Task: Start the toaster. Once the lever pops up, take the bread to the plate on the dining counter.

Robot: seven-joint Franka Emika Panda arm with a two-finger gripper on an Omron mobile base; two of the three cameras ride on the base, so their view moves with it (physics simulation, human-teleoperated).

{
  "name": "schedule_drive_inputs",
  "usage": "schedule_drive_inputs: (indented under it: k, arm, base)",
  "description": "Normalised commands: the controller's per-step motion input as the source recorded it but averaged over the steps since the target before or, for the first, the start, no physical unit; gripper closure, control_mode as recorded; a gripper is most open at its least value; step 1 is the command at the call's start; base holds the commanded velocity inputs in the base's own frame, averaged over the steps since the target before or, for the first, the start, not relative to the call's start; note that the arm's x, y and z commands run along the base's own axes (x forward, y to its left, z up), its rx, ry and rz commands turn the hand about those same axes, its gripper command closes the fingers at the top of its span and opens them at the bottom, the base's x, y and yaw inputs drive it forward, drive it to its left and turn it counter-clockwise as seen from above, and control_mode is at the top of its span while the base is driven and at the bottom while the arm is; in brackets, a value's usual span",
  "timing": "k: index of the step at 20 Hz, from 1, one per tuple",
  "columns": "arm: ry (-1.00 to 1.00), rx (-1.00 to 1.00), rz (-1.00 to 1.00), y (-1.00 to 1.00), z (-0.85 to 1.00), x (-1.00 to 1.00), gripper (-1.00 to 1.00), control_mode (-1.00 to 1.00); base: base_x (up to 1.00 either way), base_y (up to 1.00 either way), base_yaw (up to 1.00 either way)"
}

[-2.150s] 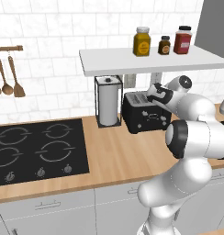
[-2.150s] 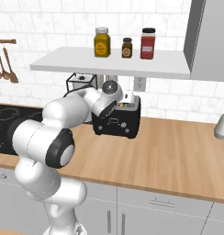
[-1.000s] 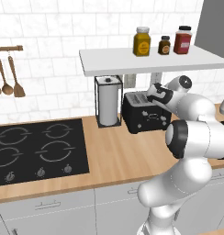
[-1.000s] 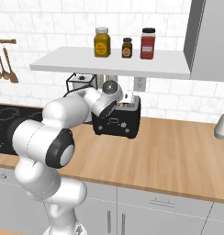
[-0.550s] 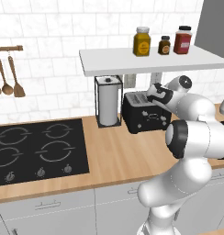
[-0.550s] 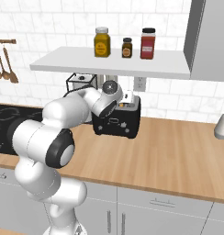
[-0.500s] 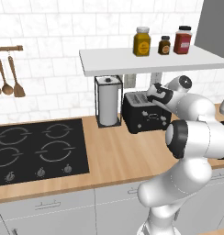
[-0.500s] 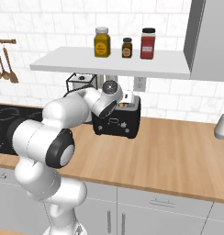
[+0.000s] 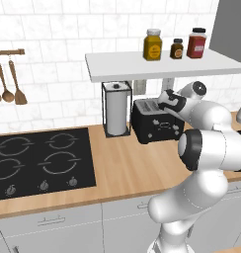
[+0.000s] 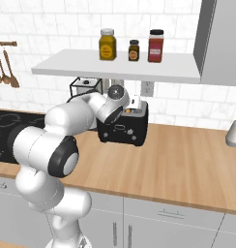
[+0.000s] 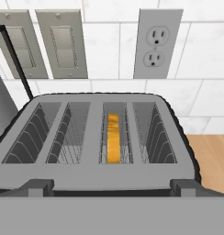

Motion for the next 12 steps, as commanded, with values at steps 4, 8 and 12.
schedule_drive_inputs:
  k: [4,8,12]
  arm:
    - [0.00,0.00,0.00,0.00,0.00,0.00,-1.00,-1.00]
    - [0.00,0.00,0.00,0.00,0.00,0.00,-1.00,-1.00]
    - [0.00,0.00,0.00,0.00,0.00,0.00,-1.00,-1.00]
  base:
    - [0.00,0.00,0.00]
    - [0.00,0.00,0.00]
    - [0.00,0.00,0.00]
